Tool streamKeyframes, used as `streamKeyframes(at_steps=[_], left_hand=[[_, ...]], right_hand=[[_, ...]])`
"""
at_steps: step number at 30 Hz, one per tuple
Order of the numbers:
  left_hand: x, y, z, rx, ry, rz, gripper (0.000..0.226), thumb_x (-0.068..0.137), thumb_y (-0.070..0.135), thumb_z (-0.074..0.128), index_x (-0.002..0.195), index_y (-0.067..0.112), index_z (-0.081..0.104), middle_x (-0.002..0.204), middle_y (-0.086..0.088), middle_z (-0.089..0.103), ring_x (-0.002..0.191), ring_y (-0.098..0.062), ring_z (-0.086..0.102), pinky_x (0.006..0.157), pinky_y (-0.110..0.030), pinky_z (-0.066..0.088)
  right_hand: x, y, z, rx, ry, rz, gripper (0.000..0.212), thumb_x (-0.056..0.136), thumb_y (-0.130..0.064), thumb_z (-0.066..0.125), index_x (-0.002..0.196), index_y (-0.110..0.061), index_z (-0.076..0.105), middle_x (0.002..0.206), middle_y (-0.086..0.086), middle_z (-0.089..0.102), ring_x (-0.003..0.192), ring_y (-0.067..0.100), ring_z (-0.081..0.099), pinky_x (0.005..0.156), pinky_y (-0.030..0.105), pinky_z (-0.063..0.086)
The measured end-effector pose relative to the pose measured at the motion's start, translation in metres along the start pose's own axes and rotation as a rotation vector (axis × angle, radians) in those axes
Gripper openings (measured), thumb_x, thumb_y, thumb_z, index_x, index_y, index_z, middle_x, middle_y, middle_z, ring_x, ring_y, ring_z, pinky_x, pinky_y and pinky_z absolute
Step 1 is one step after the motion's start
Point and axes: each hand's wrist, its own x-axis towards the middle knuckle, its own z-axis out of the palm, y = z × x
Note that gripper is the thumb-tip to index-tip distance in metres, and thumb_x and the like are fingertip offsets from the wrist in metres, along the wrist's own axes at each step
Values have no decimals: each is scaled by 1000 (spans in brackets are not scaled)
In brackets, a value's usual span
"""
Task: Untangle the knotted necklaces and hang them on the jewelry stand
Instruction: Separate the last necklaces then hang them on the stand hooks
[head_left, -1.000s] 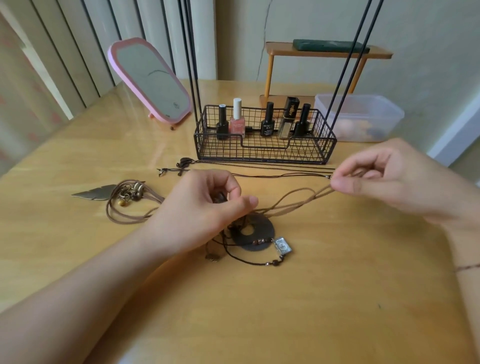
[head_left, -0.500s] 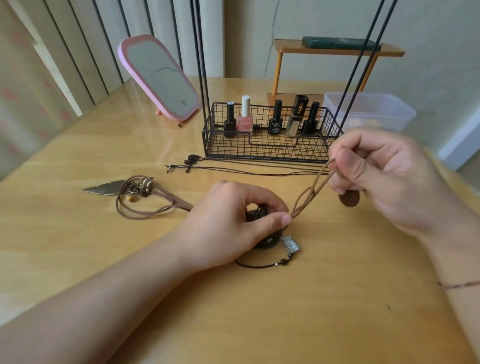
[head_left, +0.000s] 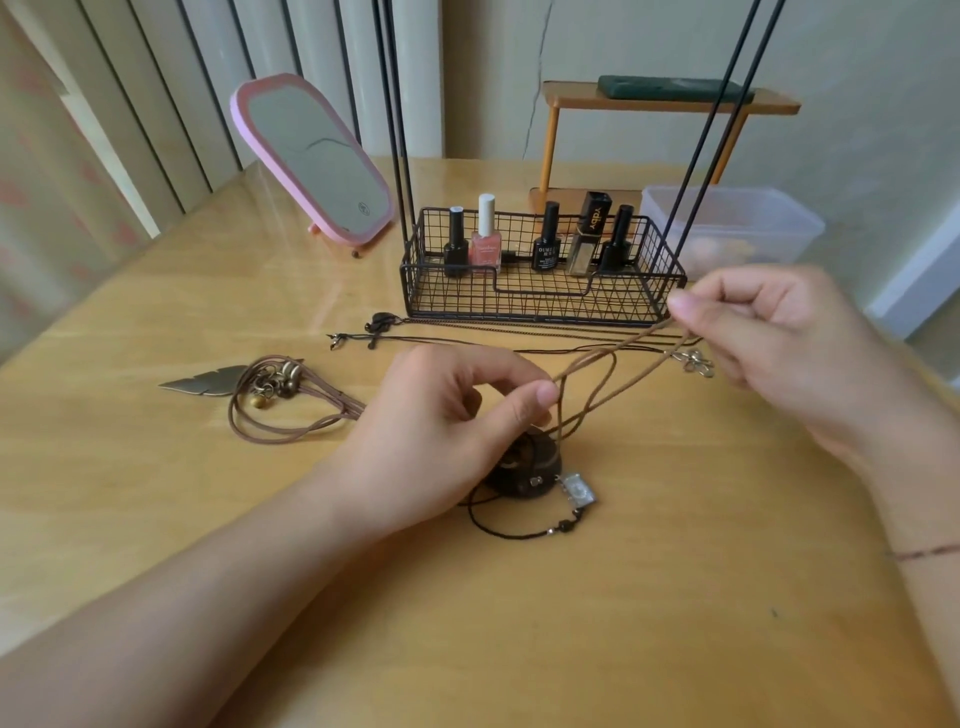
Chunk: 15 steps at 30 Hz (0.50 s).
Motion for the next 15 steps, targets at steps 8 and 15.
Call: streamKeyframes(at_steps=[8,15], left_hand=[[6,2,-8,-260,0,-126,25,99,18,53,82,4,64,61,4,58,47,0,46,50,-7,35],[8,-1,-15,-252,16,-129,39,76,29,74,67,0,50,61,-6,41,54,-11,36,51,-11,34]], right_hand=[[0,1,-1,-128,-65,54,69,86,-69,57,54,-14,31,52,1,25,52,20,23,60,37,26],[-2,-7,-18,530,-342,64,66,77,-64,72,56,-19,29,49,-5,15,44,10,20,48,23,29]])
